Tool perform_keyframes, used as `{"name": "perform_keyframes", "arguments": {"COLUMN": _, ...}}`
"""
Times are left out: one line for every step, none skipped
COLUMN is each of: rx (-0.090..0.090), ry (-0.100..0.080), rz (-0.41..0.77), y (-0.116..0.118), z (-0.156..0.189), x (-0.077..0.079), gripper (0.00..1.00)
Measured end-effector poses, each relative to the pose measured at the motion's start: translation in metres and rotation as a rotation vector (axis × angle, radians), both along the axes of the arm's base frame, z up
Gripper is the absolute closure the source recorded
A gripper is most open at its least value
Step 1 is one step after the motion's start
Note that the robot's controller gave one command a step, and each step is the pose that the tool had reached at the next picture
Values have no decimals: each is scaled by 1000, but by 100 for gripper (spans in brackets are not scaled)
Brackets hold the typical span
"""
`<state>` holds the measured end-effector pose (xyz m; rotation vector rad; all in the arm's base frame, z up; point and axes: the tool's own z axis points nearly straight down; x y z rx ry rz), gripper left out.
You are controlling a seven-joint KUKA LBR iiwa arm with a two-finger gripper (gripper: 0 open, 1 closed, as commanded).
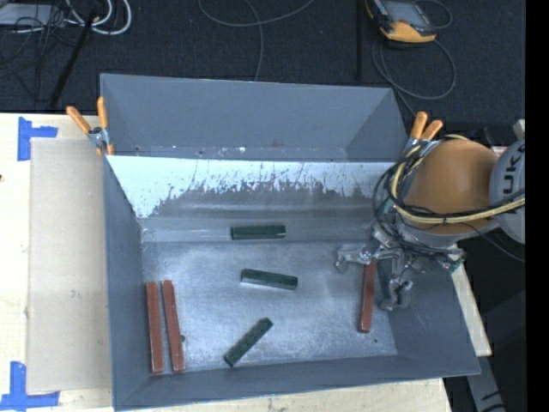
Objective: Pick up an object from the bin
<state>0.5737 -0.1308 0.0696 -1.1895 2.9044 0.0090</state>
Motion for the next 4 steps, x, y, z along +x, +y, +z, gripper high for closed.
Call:
{"name": "perform_keyframes", "arguments": {"rx": -4, "ry": 1, "rz": 0, "y": -2, "z": 0, "x": -1, "gripper": 100}}
{"name": "perform_keyframes", "arguments": {"rx": 0, "ry": -1, "rz": -2, "y": 0, "z": 0, "x": 0, "gripper": 0}}
{"name": "perform_keyframes", "arguments": {"rx": -2, "ry": 0, "rz": -1, "y": -1, "z": 0, "x": 0, "gripper": 100}}
{"name": "perform_keyframes", "arguments": {"rx": -7, "ry": -7, "rz": 225, "y": 26, "z": 146, "x": 0, "gripper": 100}}
